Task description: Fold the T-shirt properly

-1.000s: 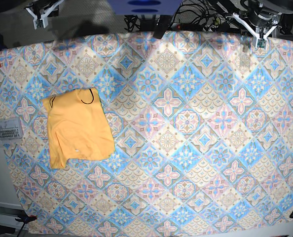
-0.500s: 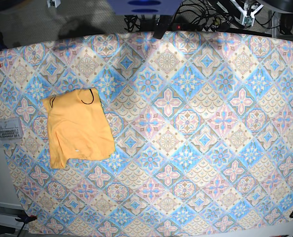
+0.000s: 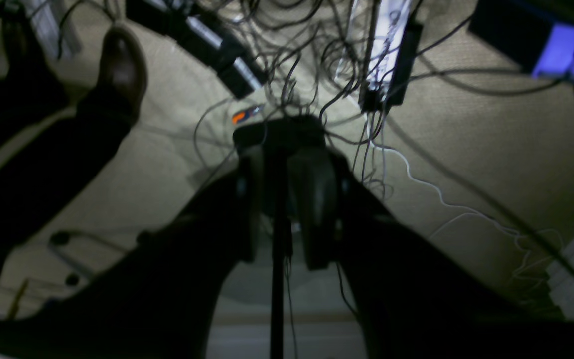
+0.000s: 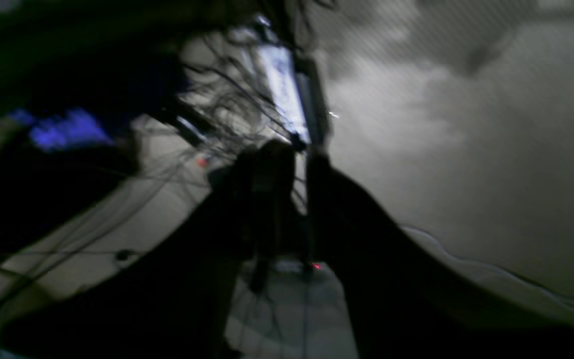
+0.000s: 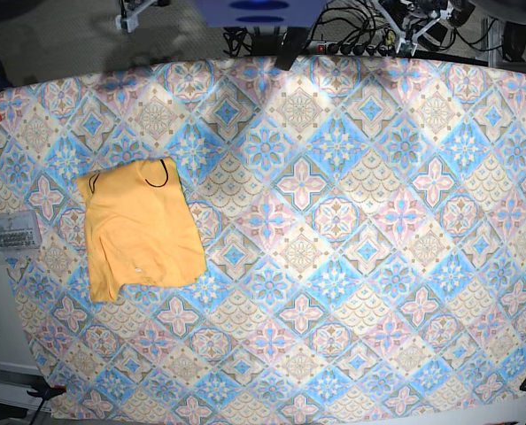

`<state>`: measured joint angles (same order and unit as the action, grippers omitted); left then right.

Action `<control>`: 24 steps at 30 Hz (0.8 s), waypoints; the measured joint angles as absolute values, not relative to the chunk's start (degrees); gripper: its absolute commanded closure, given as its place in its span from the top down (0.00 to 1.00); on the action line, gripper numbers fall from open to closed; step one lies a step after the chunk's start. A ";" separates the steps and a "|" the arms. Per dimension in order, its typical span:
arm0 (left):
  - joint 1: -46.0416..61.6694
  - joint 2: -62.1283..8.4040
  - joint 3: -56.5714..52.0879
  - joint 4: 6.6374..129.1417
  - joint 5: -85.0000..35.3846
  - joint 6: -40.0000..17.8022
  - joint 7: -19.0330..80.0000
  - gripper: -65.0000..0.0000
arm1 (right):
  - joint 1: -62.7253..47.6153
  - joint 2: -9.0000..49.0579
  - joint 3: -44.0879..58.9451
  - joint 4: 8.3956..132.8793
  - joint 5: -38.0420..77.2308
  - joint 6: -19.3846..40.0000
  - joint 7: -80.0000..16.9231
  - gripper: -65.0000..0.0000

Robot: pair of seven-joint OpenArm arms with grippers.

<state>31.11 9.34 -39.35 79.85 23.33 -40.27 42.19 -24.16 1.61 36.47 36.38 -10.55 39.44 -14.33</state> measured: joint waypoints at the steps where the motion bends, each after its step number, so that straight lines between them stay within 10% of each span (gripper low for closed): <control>1: 30.63 9.19 -39.35 78.67 24.58 -40.07 40.51 0.21 | -23.38 1.54 36.47 33.95 -11.16 39.46 -12.93 0.15; 24: 12.21 8.78 -39.51 38.92 40.60 -39.64 36.53 0.21 | -13.13 4.73 31.57 8.78 -17.50 39.18 11.81 0.15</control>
<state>12.21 8.78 -39.51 38.92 40.60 -39.64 36.53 -13.13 4.73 31.57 8.78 -17.50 39.18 11.81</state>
